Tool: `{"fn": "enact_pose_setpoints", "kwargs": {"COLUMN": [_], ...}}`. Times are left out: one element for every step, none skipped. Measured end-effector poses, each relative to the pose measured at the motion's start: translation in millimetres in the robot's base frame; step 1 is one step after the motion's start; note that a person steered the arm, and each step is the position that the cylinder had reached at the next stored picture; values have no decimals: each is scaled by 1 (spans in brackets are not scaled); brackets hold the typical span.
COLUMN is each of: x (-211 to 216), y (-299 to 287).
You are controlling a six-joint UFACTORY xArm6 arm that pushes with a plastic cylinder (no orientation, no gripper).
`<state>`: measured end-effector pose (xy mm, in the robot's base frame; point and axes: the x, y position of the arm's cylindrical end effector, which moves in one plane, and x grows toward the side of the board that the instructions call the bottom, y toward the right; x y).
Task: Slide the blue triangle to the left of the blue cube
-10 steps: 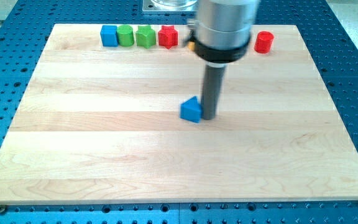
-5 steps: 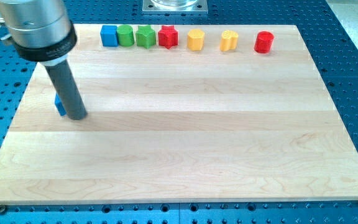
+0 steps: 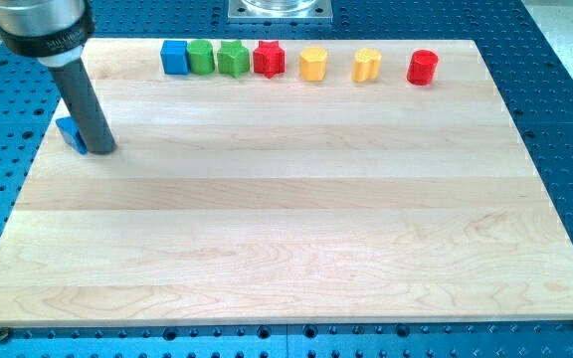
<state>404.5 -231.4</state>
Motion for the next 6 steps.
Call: {"fn": "enact_pose_setpoints", "kwargs": {"x": [25, 35, 34, 21, -13, -63], "y": [-1, -26, -43, -35, -4, 9]}}
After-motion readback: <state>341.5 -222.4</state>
